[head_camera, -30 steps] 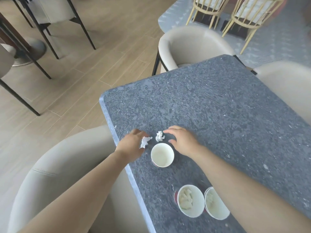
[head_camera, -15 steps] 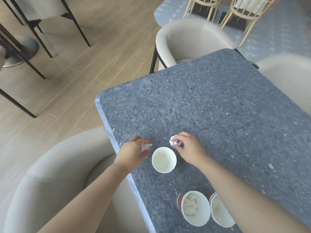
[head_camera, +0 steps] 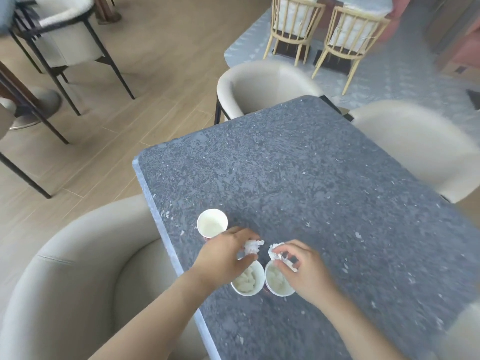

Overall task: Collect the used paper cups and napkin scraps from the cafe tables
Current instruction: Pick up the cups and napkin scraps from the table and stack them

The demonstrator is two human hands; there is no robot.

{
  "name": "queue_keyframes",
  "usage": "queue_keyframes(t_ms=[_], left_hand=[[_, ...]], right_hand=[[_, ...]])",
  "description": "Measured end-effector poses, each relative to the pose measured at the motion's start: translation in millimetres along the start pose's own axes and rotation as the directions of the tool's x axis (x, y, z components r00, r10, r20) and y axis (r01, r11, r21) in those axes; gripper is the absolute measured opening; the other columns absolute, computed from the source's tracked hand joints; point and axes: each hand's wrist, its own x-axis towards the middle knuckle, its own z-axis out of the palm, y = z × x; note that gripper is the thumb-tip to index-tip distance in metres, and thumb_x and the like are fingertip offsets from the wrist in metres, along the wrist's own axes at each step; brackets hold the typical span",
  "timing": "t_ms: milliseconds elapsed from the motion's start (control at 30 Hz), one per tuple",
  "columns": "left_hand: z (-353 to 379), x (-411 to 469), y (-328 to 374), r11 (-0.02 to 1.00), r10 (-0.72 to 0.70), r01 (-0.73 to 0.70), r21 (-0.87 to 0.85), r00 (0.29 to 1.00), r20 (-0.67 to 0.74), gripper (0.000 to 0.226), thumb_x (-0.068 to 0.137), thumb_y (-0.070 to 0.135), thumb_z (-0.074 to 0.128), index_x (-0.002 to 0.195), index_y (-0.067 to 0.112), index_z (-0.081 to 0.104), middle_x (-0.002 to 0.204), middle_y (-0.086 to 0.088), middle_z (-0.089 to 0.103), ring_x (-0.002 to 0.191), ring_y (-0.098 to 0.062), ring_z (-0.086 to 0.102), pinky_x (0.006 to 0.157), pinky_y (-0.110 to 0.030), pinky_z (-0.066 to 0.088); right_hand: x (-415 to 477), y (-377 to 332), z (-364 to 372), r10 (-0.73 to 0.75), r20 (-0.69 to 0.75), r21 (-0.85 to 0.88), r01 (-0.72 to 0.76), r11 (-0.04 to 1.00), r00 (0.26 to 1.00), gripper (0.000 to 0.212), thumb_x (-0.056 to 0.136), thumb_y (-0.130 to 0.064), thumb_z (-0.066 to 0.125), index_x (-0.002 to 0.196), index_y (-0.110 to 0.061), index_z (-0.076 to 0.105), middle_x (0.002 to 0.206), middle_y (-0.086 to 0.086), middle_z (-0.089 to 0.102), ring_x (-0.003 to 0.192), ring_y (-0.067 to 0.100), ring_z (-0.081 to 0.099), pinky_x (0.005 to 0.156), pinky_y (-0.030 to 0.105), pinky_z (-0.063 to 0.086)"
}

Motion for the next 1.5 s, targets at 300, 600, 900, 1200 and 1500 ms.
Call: queue_keyframes(t_ms=[300, 600, 900, 1200, 1500], left_hand=[[65, -9, 54, 0.983, -0.093, 0.081, 0.165, 0.993, 0.067, 0.048, 0.081, 0.041, 0.06, 0.125, 0.038, 0.042, 0.123, 0.012, 0.054, 0.105, -0.016, 0.056, 0.074, -0.03, 0.045], [43, -13, 27, 0.952, -0.126, 0.119, 0.283, 0.992, 0.005, 0.047, 0.085, 0.036, 0.058, 0.129, 0.035, 0.042, 0.127, 0.009, 0.048, 0.115, -0.016, 0.049, 0.082, -0.033, 0.049], [4, -8, -15, 0.924, -0.195, 0.206, 0.323, 0.979, -0.064, 0.037, 0.086, 0.027, 0.058, 0.122, 0.029, 0.051, 0.124, 0.006, 0.051, 0.112, -0.019, 0.052, 0.083, -0.037, 0.05], [7, 25, -46, 0.771, -0.32, 0.21, 0.601, 0.944, 0.081, 0.044, 0.089, 0.018, 0.05, 0.13, 0.029, 0.038, 0.124, 0.002, 0.054, 0.113, -0.023, 0.052, 0.081, -0.037, 0.049], [28, 57, -13, 0.817, -0.122, 0.039, 0.575, 0.987, 0.106, 0.028, 0.093, 0.025, 0.04, 0.117, 0.028, 0.053, 0.109, 0.002, 0.062, 0.1, -0.024, 0.059, 0.071, -0.032, 0.047]], right_hand=[[-56, 23, -22, 0.134, -0.019, -0.059, -0.134, 0.989, 0.991, 0.021, 0.078, -0.022, 0.07, 0.097, -0.028, 0.065, 0.089, -0.015, 0.065, 0.08, 0.004, 0.054, 0.06, 0.005, 0.036], [-58, 28, -22, 0.083, 0.007, -0.111, -0.081, 0.99, 0.997, 0.021, 0.079, -0.024, 0.067, 0.1, -0.028, 0.063, 0.101, -0.013, 0.06, 0.09, 0.007, 0.054, 0.07, 0.016, 0.04], [-42, 22, 4, 0.036, 0.149, -0.195, -0.006, 0.981, 0.988, 0.028, 0.082, -0.03, 0.063, 0.11, -0.028, 0.059, 0.117, -0.016, 0.054, 0.11, 0.007, 0.045, 0.087, 0.025, 0.043], [-36, 27, 11, 0.007, 0.196, -0.252, 0.044, 0.967, 0.981, 0.017, 0.084, -0.026, 0.062, 0.1, -0.022, 0.063, 0.114, -0.014, 0.055, 0.111, 0.006, 0.043, 0.083, 0.015, 0.033], [-37, 36, -8, 0.068, 0.047, -0.237, -0.055, 0.97, 0.997, 0.01, 0.086, -0.019, 0.059, 0.093, -0.016, 0.064, 0.101, -0.006, 0.06, 0.099, 0.013, 0.053, 0.077, 0.017, 0.037]])
